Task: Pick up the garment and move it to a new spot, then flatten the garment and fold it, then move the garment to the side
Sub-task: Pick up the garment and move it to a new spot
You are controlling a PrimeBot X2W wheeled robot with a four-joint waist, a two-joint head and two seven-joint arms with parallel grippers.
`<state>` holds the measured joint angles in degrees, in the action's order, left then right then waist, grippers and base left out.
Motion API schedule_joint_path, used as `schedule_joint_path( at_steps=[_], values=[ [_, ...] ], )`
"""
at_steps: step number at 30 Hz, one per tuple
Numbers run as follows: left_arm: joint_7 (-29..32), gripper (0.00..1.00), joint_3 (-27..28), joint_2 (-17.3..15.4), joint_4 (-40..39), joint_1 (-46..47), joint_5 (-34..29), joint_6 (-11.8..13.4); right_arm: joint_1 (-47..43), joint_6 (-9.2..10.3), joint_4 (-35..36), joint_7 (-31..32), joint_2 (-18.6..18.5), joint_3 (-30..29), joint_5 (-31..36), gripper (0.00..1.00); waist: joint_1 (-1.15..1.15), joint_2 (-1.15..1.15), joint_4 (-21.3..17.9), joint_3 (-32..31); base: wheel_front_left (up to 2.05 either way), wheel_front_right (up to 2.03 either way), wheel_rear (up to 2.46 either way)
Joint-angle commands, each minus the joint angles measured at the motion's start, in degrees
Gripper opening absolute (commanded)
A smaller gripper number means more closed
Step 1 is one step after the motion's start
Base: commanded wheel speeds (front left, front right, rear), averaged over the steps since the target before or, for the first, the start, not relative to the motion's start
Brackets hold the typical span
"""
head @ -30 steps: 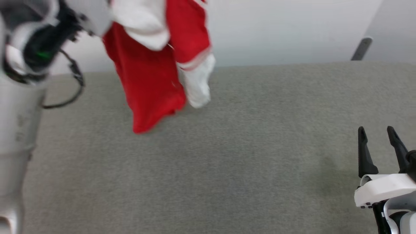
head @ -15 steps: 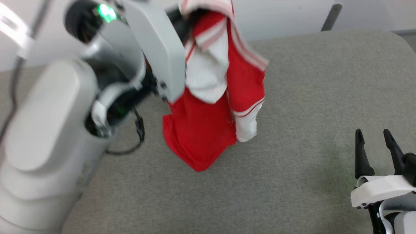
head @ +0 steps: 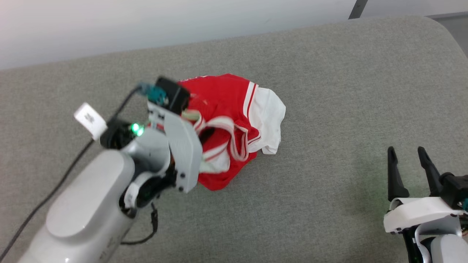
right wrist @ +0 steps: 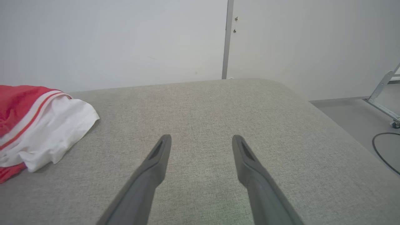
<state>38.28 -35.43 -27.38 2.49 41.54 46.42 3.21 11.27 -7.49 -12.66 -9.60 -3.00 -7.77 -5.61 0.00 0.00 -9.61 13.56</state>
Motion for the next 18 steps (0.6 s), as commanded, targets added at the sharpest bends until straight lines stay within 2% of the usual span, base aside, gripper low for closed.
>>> schedule_joint_path(
  at_steps=[1,7,15,17,18],
  values=[
    [-0.8,0.0,-0.67,-0.56,1.91,-1.97,-0.17,-0.84,1.03,0.0,-0.56,-0.58,0.19,0.5,-0.35,1.0,0.0,0.0,-0.19,0.03,0.0,0.0,0.0],
    [-2.7,0.0,-2.29,-0.25,9.38,-5.43,0.43,-3.1,1.33,0.0,-1.35,-0.97,0.18,1.44,-0.56,1.0,0.0,0.0,-0.51,0.14,0.0,0.0,0.0],
    [-4.44,0.01,-3.99,2.01,19.13,-6.5,0.93,-5.18,1.66,0.0,-1.81,-1.04,0.18,1.97,-0.32,1.0,0.0,0.0,-0.56,-0.15,0.0,0.0,0.0],
    [-4.69,0.07,-4.42,2.63,21.29,-6.42,0.92,-5.65,1.71,0.0,-1.86,-0.93,0.18,2.09,-0.17,1.0,0.0,0.0,-0.45,-0.37,0.0,0.0,0.0],
    [-4.9,0.15,-4.64,2.87,22.25,-6.2,0.81,-5.95,1.71,0.0,-1.84,-0.82,0.18,2.13,-0.11,1.0,0.0,0.0,-0.37,-0.49,0.0,0.0,0.0]
  ],
)
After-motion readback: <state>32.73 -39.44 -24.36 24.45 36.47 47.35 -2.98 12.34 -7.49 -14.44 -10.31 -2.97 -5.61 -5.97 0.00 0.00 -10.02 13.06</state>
